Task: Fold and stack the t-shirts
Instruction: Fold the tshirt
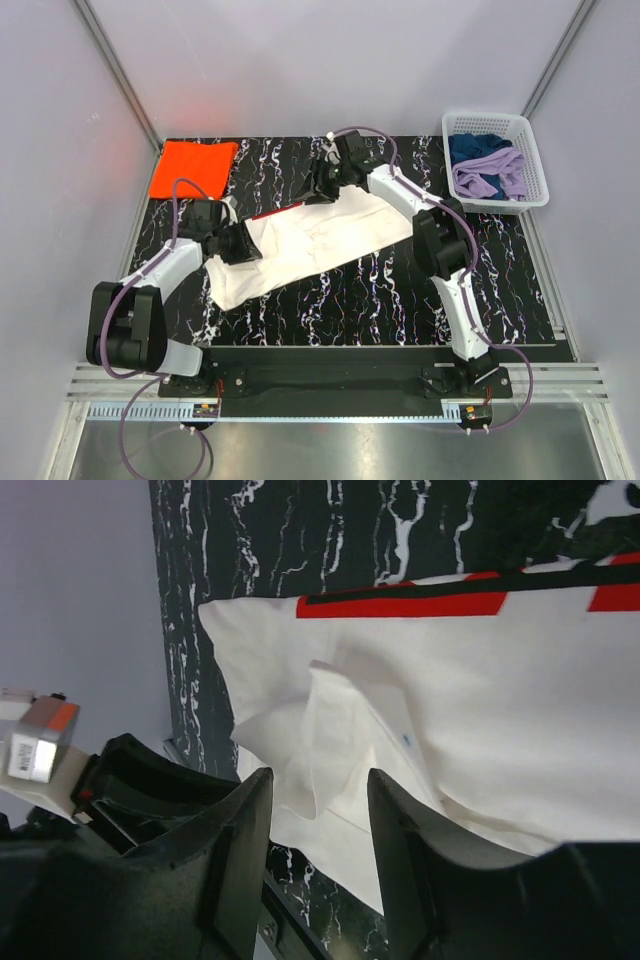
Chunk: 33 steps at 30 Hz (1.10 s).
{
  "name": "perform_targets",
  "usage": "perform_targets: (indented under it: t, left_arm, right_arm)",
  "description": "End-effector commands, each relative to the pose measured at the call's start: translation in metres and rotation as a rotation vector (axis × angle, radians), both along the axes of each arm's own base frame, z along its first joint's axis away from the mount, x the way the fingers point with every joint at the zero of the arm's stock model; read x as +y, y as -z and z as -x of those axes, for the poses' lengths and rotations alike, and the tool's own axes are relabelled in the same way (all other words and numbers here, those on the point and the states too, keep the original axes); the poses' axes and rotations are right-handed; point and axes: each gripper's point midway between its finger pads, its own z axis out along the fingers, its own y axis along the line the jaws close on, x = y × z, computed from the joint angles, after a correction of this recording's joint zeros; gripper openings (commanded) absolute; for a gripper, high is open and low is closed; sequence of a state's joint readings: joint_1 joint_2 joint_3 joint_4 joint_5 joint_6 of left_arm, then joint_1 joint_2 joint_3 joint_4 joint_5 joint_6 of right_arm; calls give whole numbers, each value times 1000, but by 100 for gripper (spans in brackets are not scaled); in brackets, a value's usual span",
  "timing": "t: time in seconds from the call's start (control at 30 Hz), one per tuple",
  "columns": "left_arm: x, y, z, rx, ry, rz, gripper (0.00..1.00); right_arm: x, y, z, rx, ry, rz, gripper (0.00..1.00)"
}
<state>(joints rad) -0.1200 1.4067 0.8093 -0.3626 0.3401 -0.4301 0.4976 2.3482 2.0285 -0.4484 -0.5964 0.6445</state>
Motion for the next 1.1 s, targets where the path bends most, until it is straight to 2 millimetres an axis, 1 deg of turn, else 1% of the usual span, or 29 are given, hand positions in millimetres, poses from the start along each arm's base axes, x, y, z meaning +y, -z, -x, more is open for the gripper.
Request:
perform_targets:
  t: [0.0,0.07,0.13,0.2,0.23,0.27,0.3,0.33,0.37,0.43,0.47,0.5,0.57,0.6,0.67,0.77,0.83,0.87,1.07]
  left_arm:
    - [-4,0,5,8,-5,21,36]
    - [-1,-3,6,4,-22,18,43]
    - [-1,-12,1,-30,-39,24,48]
    - [0,-22,-5,-57,-72,44,49]
    - [2,-28,-12,-74,-92,61,48]
    - [2,-31,-15,-75,-113,88,47]
    - [0,-35,-18,-80,-114,116,47]
    - [3,-38,-25,-94,-135,132,47]
    - [2,-36,-29,-73,-148,156,47]
    - [5,-32,-35,-50,-168,181,47]
    - [3,-30,-36,-29,-179,205,46]
    - [4,-23,-38,-3,-191,214,46]
    - [4,-20,-40,21,-211,245,46]
    - [5,-13,-38,43,-222,249,46]
    - [8,-8,-37,63,-248,246,46]
    - [13,4,-31,115,-281,227,46]
    - [13,8,-28,127,-287,222,46]
    - [21,9,-29,128,-314,221,46]
    - [23,12,-30,130,-314,224,46]
  right_arm:
    - [37,-25,4,-31,-39,-90,50]
    - [47,-28,3,-35,-47,-105,50]
    - [57,-29,3,-35,-58,-117,52]
    - [69,-25,0,-37,-65,-142,55]
    - [73,-22,0,-36,-70,-144,58]
    - [76,-27,-5,-62,-77,-150,60]
    - [77,-12,-6,-49,-77,-130,62]
    - [79,-8,-8,-58,-77,-121,63]
    - [82,-6,-12,-99,-98,-117,67]
    - [85,0,-13,-134,-120,-94,69]
    - [89,4,-14,-182,-152,-80,71]
    - [89,7,-14,-199,-168,-71,72]
    - [89,14,-14,-255,-217,-54,72]
    - [88,16,-14,-275,-233,-47,71]
    - [86,20,-13,-322,-275,-30,69]
    - [87,21,-11,-363,-319,-38,61]
    - [89,23,-6,-359,-353,-61,56]
    - [90,25,-4,-359,-365,-68,55]
    - [101,27,10,-366,-440,-123,53]
